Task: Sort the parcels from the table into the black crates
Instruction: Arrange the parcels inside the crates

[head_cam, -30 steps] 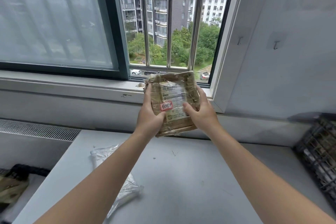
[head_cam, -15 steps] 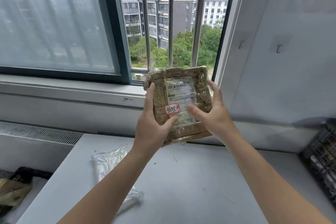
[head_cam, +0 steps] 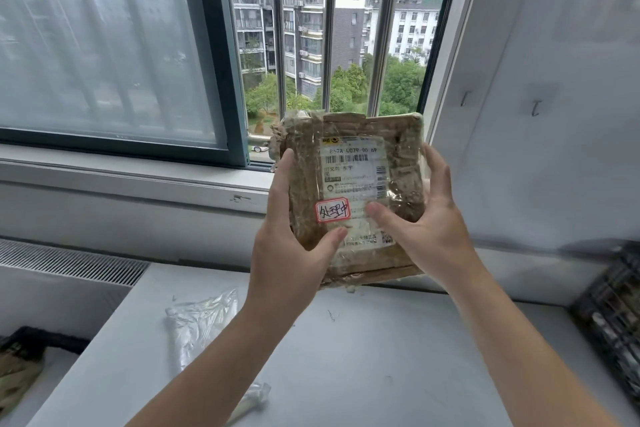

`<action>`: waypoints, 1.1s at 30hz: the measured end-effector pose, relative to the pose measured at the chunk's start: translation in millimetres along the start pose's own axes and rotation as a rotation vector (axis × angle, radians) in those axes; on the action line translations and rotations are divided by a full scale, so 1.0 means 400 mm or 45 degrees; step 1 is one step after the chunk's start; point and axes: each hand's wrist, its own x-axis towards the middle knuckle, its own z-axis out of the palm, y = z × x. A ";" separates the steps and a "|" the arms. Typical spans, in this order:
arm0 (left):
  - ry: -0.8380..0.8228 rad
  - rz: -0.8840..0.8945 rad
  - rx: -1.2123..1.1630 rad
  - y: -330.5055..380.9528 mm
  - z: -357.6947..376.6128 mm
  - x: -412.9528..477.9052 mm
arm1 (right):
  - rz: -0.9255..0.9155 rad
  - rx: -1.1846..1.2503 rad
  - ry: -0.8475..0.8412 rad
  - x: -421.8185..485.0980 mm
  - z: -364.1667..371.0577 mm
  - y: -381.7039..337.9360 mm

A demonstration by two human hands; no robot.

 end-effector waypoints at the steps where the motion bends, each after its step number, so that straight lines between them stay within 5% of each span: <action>1: -0.003 0.001 -0.004 0.000 0.000 0.001 | 0.001 0.001 0.005 0.002 -0.001 0.001; 17: -0.015 -0.061 0.016 0.019 0.044 -0.026 | 0.059 0.039 0.005 -0.018 -0.036 0.034; 25: -0.117 -0.313 -0.006 0.032 0.121 -0.046 | 0.137 -0.182 -0.091 -0.037 -0.095 0.102; 33: -0.471 -0.709 -0.212 0.074 0.209 -0.003 | 0.458 -0.416 -0.166 -0.066 -0.220 0.130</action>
